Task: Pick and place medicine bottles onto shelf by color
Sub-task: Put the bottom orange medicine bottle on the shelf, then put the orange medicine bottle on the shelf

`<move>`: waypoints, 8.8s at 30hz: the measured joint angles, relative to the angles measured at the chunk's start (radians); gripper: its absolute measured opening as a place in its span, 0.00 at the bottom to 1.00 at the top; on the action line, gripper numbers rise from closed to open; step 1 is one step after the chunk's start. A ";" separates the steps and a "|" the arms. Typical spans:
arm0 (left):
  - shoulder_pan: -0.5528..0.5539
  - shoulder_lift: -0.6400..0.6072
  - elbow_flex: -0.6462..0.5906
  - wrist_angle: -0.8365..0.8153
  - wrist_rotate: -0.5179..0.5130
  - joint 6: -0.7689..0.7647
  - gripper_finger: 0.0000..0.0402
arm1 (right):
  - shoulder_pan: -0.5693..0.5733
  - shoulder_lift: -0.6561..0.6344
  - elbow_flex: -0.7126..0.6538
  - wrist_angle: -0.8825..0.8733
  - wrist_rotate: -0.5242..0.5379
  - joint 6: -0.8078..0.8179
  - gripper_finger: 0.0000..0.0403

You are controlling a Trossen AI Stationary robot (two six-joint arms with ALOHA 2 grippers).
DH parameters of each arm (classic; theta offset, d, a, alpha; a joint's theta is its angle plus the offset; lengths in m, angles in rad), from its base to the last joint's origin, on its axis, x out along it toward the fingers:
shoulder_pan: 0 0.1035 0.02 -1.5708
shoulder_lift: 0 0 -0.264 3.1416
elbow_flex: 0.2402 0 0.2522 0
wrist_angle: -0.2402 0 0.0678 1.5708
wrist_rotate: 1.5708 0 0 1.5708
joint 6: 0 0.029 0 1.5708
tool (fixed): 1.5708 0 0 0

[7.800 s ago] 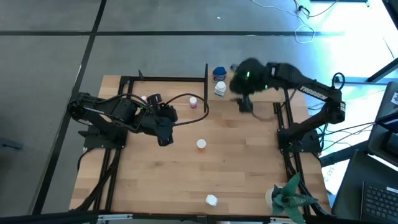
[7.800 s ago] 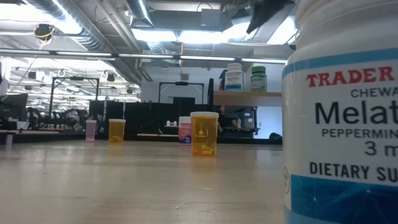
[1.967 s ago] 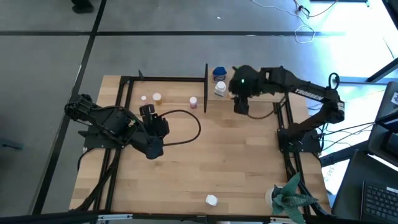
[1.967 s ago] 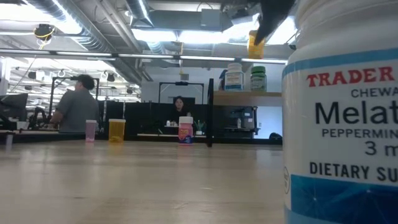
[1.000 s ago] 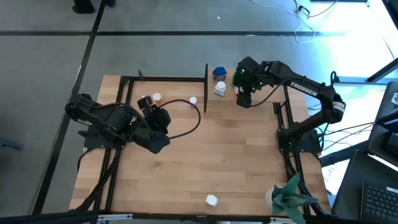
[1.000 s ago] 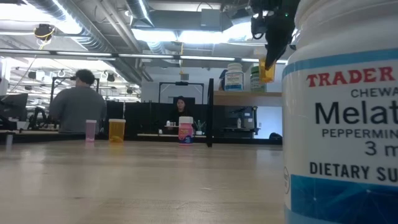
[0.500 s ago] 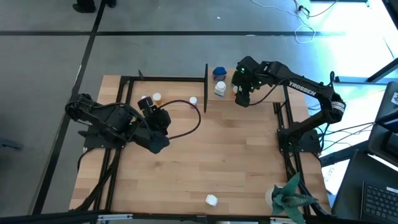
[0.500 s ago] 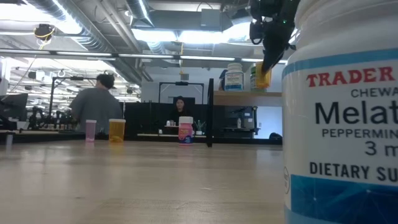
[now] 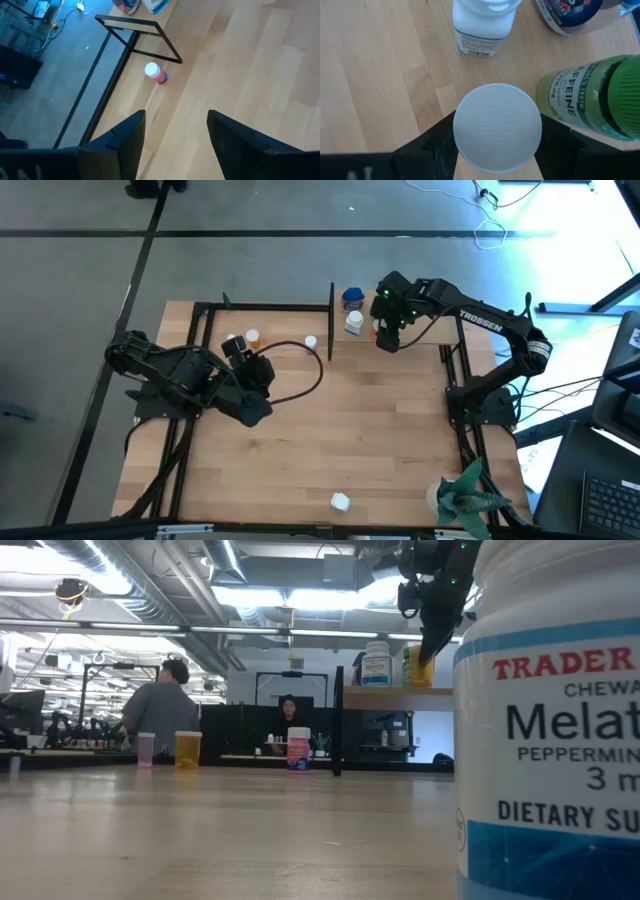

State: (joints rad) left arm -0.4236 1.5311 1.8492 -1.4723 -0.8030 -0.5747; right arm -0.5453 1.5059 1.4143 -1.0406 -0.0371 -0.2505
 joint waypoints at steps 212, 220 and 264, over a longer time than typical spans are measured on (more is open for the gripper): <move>1.132 -0.015 -0.711 0.523 0.648 0.324 0.55 | 0.701 -0.300 0.001 0.188 0.358 0.063 0.60; 1.142 -0.011 -0.711 0.549 0.636 0.376 0.69 | 0.701 -0.300 0.001 0.188 0.358 0.063 0.60; 1.165 -0.010 -0.956 0.900 0.575 0.425 0.75 | 0.701 -0.300 0.001 0.188 0.358 0.063 0.60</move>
State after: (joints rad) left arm 0.7414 1.5208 0.8928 -0.5725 -0.2283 -0.1501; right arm 0.1556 1.2057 1.4155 -0.8528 0.3206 -0.1875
